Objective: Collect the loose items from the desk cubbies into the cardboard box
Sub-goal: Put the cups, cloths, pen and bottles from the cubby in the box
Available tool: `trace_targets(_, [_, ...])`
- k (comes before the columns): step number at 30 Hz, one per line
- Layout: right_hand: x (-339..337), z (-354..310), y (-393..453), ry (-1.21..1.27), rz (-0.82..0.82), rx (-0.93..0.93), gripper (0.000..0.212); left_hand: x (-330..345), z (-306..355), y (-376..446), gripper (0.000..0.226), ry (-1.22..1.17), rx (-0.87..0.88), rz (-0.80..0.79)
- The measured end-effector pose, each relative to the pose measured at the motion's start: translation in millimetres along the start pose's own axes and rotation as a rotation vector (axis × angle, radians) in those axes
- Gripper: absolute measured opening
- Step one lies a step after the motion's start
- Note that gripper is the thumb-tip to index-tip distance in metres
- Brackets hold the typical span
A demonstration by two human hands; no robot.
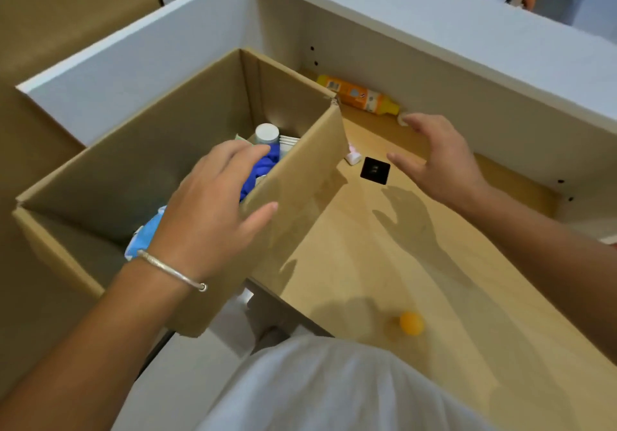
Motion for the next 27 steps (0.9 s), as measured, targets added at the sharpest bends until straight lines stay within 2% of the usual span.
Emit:
trace_targets(5, [8,23,-35,-0.028,-0.103,0.026,0.061,27,27,2,0.063,0.007,0.130,-0.031])
trace_targets(8, [16,36,-65,-0.026,-0.153,0.051,0.060,58,49,3,0.063,0.008,0.230,-0.115])
trace_targets(12, [32,54,-115,-0.004,-0.269,0.068,0.062,113,71,12,0.066,0.099,0.272,-0.230])
trace_targets(17, [56,78,-156,-0.009,-0.425,0.131,0.071,183,74,51,0.074,0.228,0.156,-0.373])
trace_targets(23, [89,103,-146,0.012,-0.525,0.064,0.076,256,71,121,0.081,0.245,-0.065,-0.491])
trace_targets(27, [107,118,-135,0.007,-0.562,0.020,0.070,287,73,169,0.073,0.254,-0.032,-0.473])
Point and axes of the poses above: each hand's wrist, its own y-axis towards the middle knuckle, its own x-axis out of the palm, z = x × y, the point moved 1 cm from there along y, towards the middle knuckle, and after that the axes turned 11 degrees about -x, right-handed, at the moved point
